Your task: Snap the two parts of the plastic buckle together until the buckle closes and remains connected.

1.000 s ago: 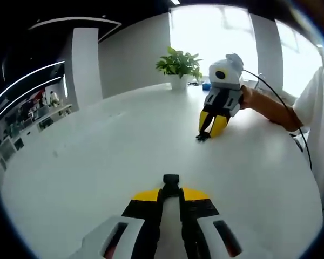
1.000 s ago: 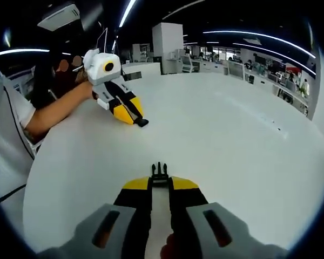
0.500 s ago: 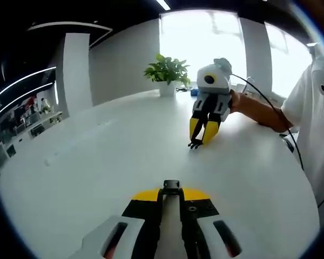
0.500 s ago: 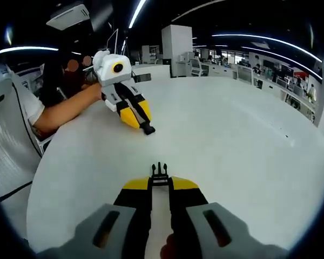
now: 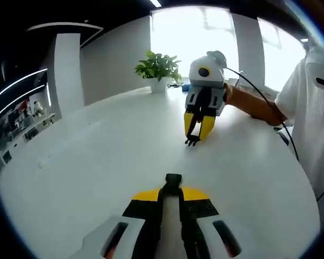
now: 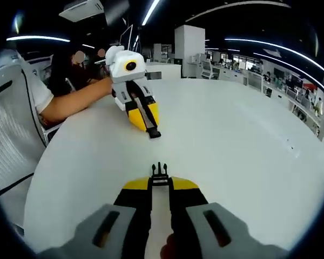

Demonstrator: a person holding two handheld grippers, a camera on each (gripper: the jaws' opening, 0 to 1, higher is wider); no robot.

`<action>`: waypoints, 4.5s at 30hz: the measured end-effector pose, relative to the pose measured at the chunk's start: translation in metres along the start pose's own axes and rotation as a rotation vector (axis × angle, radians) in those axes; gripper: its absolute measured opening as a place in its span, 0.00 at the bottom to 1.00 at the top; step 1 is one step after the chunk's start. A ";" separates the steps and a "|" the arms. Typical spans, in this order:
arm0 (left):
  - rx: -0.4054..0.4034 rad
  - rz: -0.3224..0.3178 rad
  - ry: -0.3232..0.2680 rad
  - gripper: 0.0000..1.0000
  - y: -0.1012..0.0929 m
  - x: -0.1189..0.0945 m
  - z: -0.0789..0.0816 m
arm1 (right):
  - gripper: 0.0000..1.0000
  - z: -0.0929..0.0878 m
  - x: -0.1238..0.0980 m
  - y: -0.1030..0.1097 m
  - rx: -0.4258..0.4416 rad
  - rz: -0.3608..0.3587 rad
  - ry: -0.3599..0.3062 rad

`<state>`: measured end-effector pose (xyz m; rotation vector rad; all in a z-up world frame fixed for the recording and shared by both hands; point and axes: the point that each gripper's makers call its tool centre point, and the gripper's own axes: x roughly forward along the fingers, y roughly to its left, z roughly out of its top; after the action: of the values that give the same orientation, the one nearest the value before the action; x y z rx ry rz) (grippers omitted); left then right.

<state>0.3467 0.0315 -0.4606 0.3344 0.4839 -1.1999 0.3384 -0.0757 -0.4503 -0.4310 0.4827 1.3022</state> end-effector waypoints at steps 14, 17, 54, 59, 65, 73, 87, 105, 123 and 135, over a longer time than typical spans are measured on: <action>0.019 -0.035 -0.034 0.13 0.000 -0.002 0.000 | 0.12 -0.002 0.001 0.003 -0.016 0.015 0.015; 0.017 -0.046 -0.043 0.13 0.000 -0.002 0.000 | 0.12 -0.004 0.002 0.002 -0.018 0.016 0.019; 0.021 -0.060 -0.034 0.13 -0.002 0.006 0.003 | 0.12 -0.006 0.003 0.004 -0.023 0.029 0.026; 0.017 -0.065 -0.036 0.12 -0.003 0.006 0.003 | 0.12 -0.005 0.003 0.005 -0.025 0.030 0.025; 0.019 -0.070 -0.041 0.12 -0.003 0.005 0.003 | 0.12 -0.005 0.003 0.006 -0.033 0.036 0.025; 0.050 -0.100 -0.043 0.12 -0.012 0.007 0.004 | 0.12 -0.003 0.003 0.010 -0.041 0.050 0.016; 0.081 -0.152 -0.046 0.12 -0.028 0.011 0.008 | 0.12 0.000 0.006 0.020 -0.064 0.088 0.007; 0.105 -0.198 -0.060 0.12 -0.043 0.015 0.014 | 0.12 0.003 0.010 0.029 -0.088 0.121 -0.004; 0.125 -0.214 -0.054 0.12 -0.050 0.020 0.015 | 0.12 0.008 0.016 0.034 -0.102 0.132 -0.010; 0.128 -0.222 -0.052 0.12 -0.053 0.022 0.015 | 0.12 0.007 0.019 0.040 -0.114 0.139 -0.013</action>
<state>0.3055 -0.0112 -0.4589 0.3646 0.4076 -1.4561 0.3033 -0.0479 -0.4561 -0.4903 0.4349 1.4710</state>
